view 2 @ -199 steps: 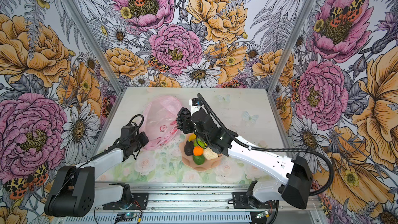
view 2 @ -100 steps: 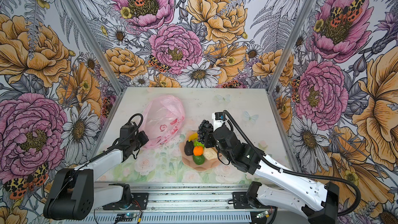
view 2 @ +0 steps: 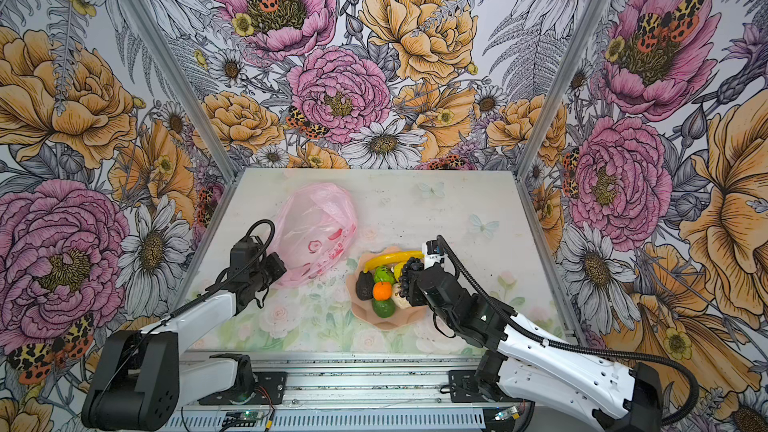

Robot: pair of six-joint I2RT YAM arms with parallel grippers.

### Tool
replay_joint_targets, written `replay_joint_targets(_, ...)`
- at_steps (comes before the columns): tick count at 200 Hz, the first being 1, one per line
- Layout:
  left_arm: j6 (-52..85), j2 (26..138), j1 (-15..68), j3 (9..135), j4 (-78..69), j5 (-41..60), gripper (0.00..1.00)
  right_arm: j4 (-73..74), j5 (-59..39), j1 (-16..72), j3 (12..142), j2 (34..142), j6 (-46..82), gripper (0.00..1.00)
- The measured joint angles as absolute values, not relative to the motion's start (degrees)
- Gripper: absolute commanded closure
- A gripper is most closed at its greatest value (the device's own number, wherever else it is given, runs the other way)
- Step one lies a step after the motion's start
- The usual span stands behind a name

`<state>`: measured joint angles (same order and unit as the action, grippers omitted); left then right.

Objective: Take the fake fruits out of the plastic bag
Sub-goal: 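Carry the grapes with the right gripper out of the bag over the bowl, then lower the grapes onto the fruits in the bowl and open the right gripper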

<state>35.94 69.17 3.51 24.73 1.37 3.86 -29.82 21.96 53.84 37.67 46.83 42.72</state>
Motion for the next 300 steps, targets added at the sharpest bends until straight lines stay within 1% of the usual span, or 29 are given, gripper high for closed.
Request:
replay_joint_targets(99,35.7,69.2,3.9,24.7,1.2,2.9,1.0,-30.1,22.7,54.0,33.4,47.1,46.1,0.73)
replay_joint_targets(143,35.7,69.2,4.0,24.7,1.2,2.6,1.0,-30.1,22.6,56.3,32.2,48.6,50.0,0.73)
replay_joint_targets(187,35.6,69.2,4.0,24.7,1.2,2.5,1.0,-30.1,22.7,58.6,32.0,50.1,53.5,0.67)
replay_joint_targets(237,35.6,69.2,4.0,24.7,1.2,2.5,1.0,-30.0,22.2,59.3,32.0,50.8,56.6,0.65)
replay_joint_targets(263,35.6,69.2,4.0,24.7,1.2,2.5,1.0,-29.7,21.0,59.4,31.2,50.8,58.4,0.61)
replay_joint_targets(300,35.6,69.2,4.0,24.7,1.2,2.5,1.0,-29.7,18.4,59.4,30.2,50.9,60.7,0.58)
